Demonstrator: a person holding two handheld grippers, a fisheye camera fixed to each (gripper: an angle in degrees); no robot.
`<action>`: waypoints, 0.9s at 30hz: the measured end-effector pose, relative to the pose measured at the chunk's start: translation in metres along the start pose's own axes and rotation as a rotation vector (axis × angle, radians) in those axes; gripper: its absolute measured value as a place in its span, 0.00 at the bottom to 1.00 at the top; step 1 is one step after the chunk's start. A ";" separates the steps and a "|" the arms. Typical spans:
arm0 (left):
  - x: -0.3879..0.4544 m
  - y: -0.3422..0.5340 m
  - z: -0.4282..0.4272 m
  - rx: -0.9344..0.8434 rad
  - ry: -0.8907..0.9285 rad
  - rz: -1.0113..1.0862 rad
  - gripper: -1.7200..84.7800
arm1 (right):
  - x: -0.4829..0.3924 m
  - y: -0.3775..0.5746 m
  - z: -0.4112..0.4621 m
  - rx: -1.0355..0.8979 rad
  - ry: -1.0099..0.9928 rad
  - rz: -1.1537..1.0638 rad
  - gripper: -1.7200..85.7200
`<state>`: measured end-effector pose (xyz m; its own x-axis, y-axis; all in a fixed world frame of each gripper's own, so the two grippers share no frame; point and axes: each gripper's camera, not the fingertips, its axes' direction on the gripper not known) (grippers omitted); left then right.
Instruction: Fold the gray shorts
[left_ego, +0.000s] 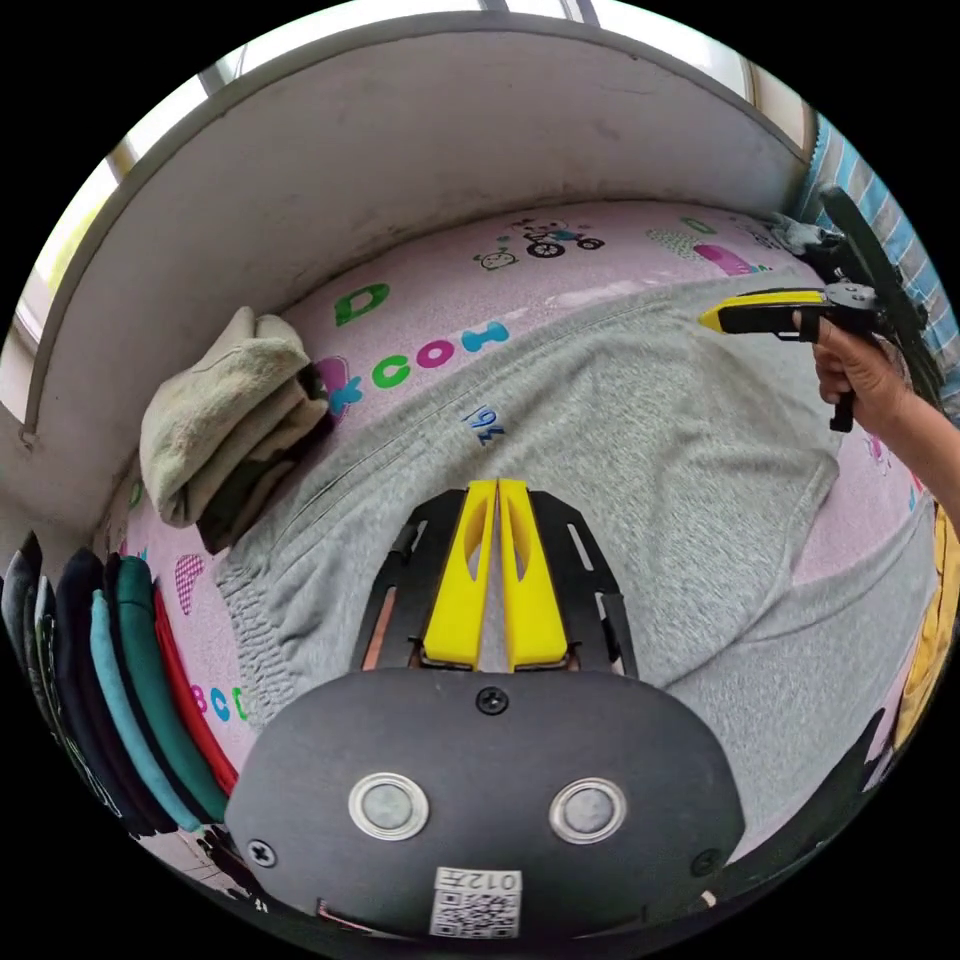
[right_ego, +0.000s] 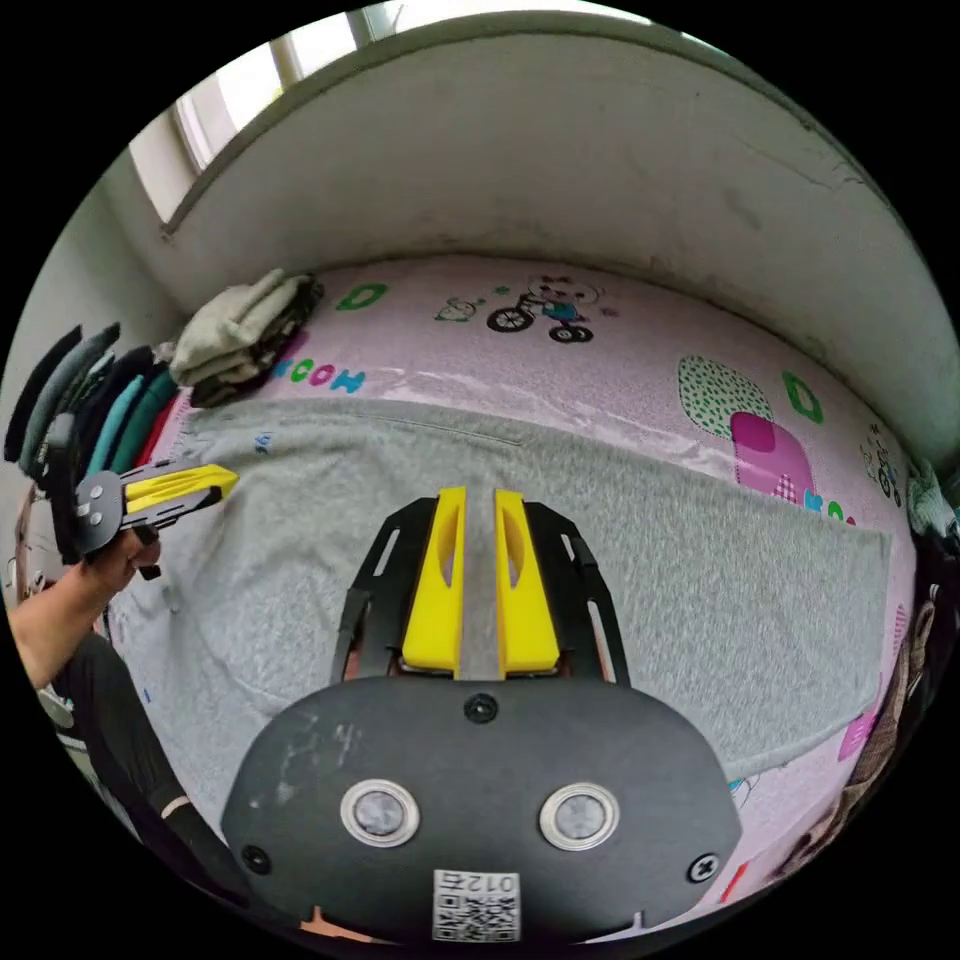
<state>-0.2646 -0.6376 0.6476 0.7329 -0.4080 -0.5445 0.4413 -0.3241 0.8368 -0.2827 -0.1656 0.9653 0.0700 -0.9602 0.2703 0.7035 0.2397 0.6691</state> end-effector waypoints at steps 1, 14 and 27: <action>-0.003 0.010 -0.014 0.006 0.031 0.005 0.02 | -0.011 0.011 -0.017 0.052 -0.033 -0.011 0.06; 0.033 0.109 -0.052 0.072 0.446 0.018 0.02 | -0.193 0.168 -0.043 0.033 -0.102 -0.125 0.03; 0.067 0.149 -0.046 0.043 0.426 0.133 0.02 | -0.212 0.140 -0.047 0.022 -0.072 -0.175 0.03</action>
<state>-0.1256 -0.6737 0.7379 0.9338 -0.0633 -0.3522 0.3132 -0.3314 0.8900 -0.1658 0.0645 0.9695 -0.1031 -0.9750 0.1969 0.6848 0.0740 0.7250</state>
